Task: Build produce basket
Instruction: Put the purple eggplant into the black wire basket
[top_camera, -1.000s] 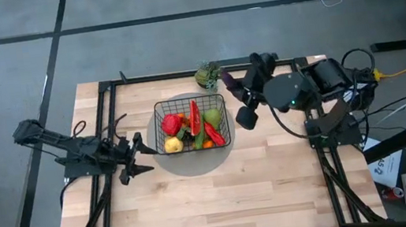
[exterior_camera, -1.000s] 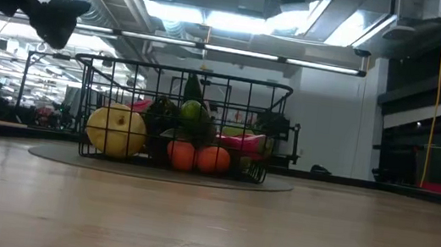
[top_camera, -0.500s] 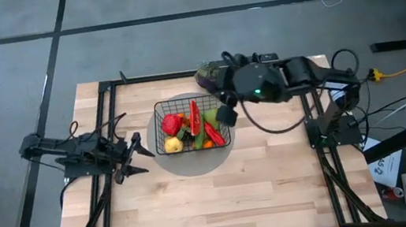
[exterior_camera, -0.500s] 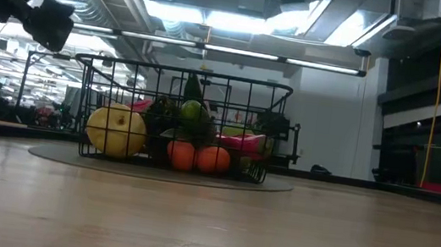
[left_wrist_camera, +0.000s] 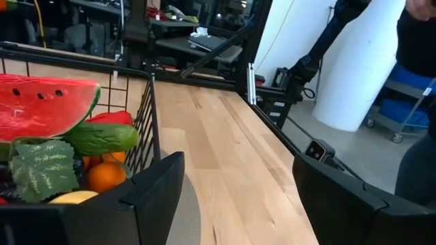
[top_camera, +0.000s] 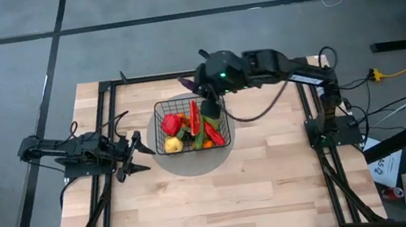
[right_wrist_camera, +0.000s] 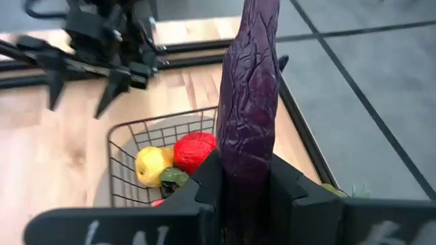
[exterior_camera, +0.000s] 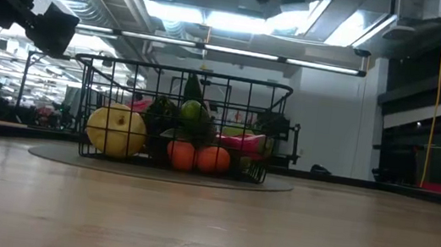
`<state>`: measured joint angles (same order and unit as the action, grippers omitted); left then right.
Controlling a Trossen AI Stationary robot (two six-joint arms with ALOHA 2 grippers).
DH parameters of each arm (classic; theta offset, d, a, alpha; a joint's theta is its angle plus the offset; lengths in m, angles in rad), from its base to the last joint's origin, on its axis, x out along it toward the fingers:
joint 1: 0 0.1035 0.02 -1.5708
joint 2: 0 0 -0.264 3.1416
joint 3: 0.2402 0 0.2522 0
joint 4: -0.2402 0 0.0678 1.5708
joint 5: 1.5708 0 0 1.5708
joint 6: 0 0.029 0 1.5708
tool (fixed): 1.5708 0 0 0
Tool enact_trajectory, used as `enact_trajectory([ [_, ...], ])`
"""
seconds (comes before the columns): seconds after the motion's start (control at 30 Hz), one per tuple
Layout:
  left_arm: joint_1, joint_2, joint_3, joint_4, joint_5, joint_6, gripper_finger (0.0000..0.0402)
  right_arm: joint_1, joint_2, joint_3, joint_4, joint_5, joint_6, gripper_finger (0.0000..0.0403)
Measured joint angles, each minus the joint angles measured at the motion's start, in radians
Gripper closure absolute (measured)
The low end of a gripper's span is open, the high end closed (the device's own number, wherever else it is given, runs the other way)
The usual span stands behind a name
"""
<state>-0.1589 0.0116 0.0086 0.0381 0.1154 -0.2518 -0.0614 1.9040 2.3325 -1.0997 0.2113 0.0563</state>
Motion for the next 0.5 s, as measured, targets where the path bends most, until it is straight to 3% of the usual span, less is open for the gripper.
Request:
enact_trajectory([
  [0.1, 0.000, 0.000, 0.000, 0.000, -0.004, 0.000, 0.0131, -0.037, 0.041, 0.000, 0.003, -0.016, -0.034, 0.0346],
  [0.27, 0.000, 0.000, 0.000, 0.000, -0.005, 0.000, 0.0131, -0.091, 0.113, 0.000, 0.013, -0.162, -0.024, 0.0346],
  [0.5, 0.000, 0.000, 0.000, 0.000, -0.006, -0.001, 0.0131, -0.073, 0.212, 0.000, 0.123, -0.317, 0.043, 0.0343],
])
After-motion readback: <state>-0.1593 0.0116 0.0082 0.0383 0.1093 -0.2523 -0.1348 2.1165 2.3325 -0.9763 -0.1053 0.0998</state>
